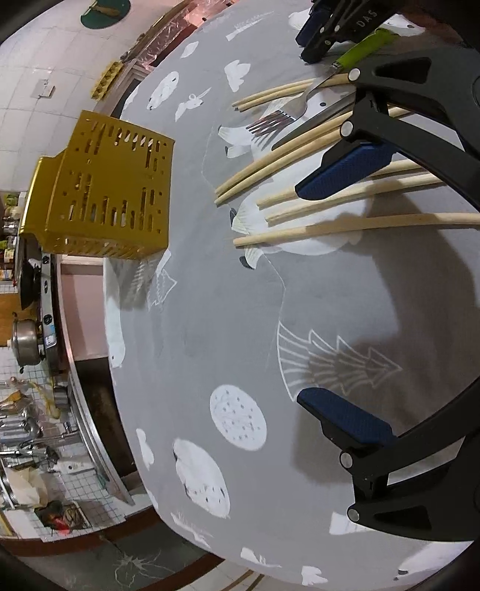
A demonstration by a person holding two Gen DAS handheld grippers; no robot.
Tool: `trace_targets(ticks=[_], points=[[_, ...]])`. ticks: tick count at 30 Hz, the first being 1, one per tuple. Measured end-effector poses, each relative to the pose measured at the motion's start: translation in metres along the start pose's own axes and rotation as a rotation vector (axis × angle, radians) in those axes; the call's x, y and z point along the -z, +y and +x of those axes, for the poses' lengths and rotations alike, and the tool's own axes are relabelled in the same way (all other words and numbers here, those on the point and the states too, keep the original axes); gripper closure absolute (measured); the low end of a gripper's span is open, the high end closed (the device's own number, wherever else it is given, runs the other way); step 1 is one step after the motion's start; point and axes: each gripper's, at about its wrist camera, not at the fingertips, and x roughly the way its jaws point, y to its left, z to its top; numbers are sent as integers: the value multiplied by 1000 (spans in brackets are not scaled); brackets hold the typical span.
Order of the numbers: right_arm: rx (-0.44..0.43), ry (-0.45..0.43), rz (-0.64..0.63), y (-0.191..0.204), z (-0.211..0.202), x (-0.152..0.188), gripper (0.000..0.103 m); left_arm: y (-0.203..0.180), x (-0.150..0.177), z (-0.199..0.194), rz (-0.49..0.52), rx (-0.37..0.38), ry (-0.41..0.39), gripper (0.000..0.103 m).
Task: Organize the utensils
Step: 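Lower the right gripper onto the light-blue spoon handle and close, then close the left gripper on a wooden chopstick while the right gripper holds the spoon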
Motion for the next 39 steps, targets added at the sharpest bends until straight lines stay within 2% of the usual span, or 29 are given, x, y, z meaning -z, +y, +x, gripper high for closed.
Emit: trace_targets(ticks=[2, 6, 8, 14, 16, 18, 22, 24, 29, 31, 35, 39], points=[[0, -8, 0, 3, 1, 0, 80, -1, -2, 6, -2, 7, 11, 9], [3, -17, -18, 8, 2, 0, 90, -4, -7, 17, 3, 0, 39, 20], [6, -21, -19, 10, 2, 0, 90, -4, -10, 23, -7, 9, 51, 25], [4, -26, -12, 8, 3, -2, 90, -12, -20, 36, -8, -4, 71, 26], [3, -24, -3, 8, 3, -3, 91, -15, -23, 38, -6, -9, 76, 31], [-3, -20, 6, 7, 4, -5, 91, -16, -26, 38, -10, -3, 80, 39], [-10, -10, 19, 6, 7, -9, 92, -19, -29, 38, -14, 3, 96, 48], [-17, -10, 30, 5, 9, -12, 93, -20, -32, 39, -21, 5, 103, 59], [-33, -18, 50, 2, 12, -16, 94, -17, -31, 38, -34, 23, 82, 66], [-40, -28, 63, 0, 13, -18, 94, -15, -29, 37, -29, 18, 64, 73], [-39, -54, 78, -4, 11, -19, 94, -6, -31, 37, -59, 45, 55, 94], [-33, -79, 89, -9, 8, -21, 94, -1, -32, 37, -75, 74, 47, 97]])
